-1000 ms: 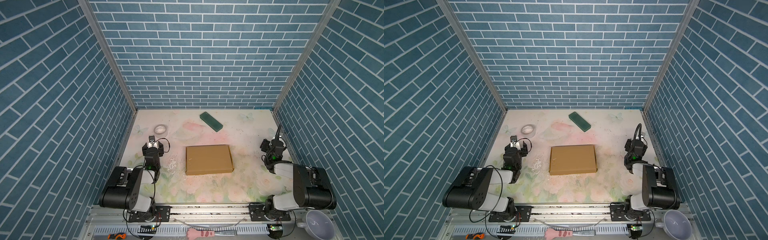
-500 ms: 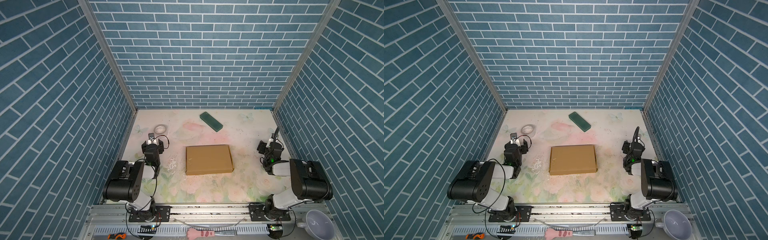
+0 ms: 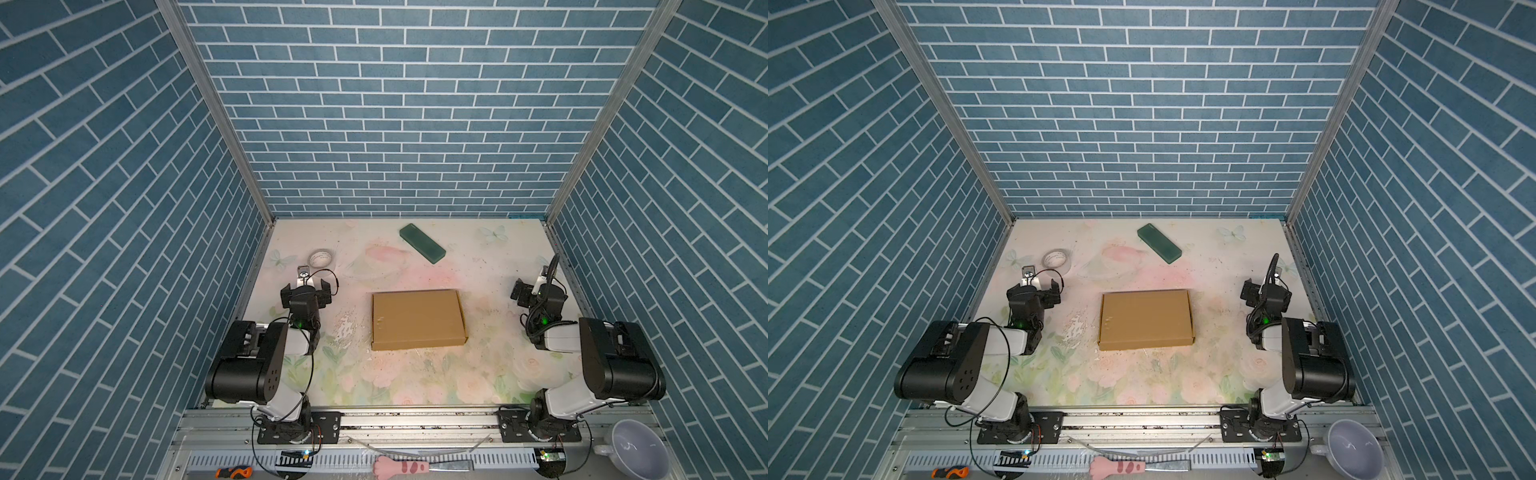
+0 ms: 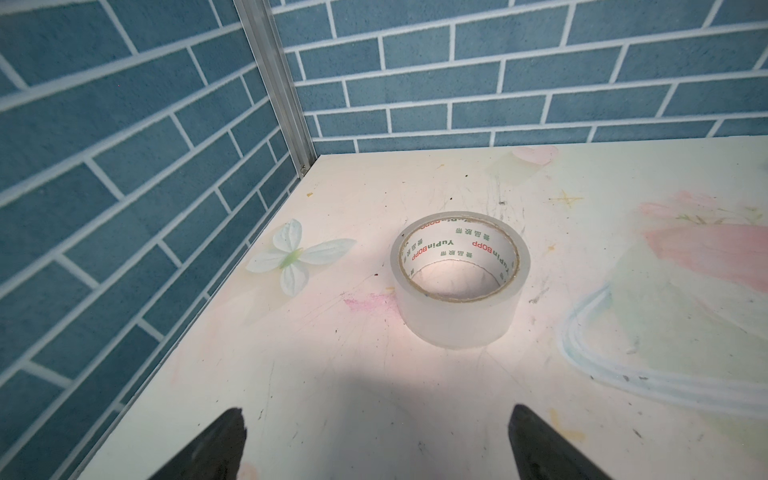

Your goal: Fold the paper box

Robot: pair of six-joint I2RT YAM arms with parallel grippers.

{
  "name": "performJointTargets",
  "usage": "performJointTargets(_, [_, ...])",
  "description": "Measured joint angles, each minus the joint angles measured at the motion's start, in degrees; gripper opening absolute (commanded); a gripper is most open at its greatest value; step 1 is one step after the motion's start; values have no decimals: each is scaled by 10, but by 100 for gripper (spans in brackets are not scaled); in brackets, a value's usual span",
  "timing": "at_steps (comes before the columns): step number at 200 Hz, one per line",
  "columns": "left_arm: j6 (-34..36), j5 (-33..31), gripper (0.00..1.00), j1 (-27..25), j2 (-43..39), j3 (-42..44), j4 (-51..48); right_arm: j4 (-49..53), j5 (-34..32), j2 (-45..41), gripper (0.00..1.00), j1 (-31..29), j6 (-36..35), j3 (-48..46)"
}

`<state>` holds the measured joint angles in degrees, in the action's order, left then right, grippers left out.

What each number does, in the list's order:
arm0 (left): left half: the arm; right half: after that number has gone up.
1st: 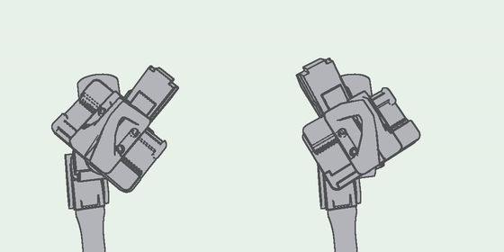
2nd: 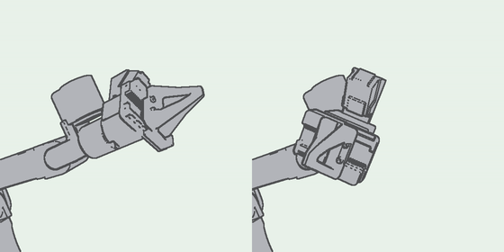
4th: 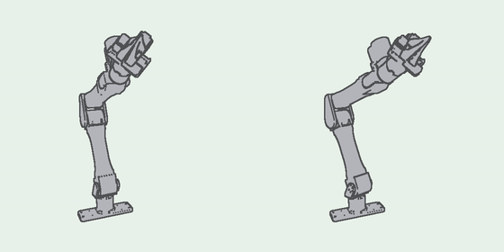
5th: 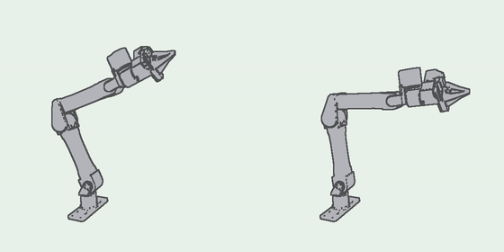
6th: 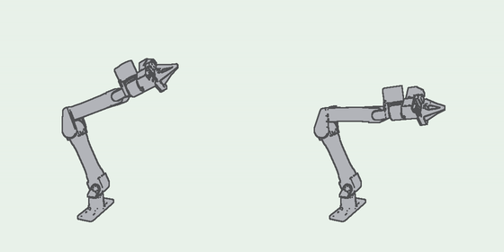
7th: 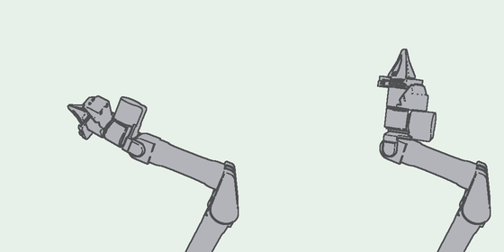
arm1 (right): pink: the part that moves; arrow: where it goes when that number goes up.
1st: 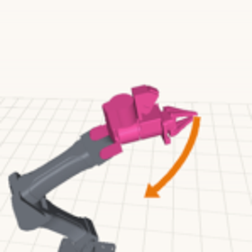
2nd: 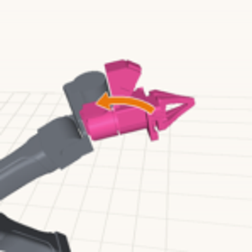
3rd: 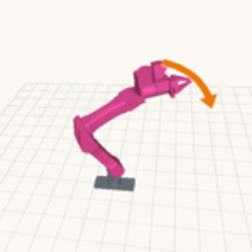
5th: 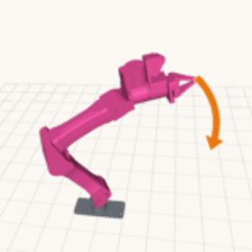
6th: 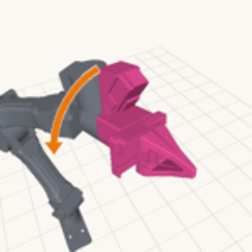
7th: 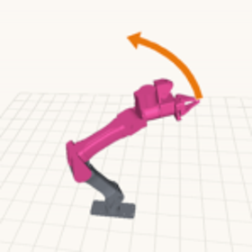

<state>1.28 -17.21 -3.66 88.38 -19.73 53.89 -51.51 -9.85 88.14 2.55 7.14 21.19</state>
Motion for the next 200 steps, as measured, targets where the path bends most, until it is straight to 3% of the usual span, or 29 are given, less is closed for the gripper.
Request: performJointTargets(200, [0,9,100,0,0,0,-1,0,0,0,99,0,0,0])
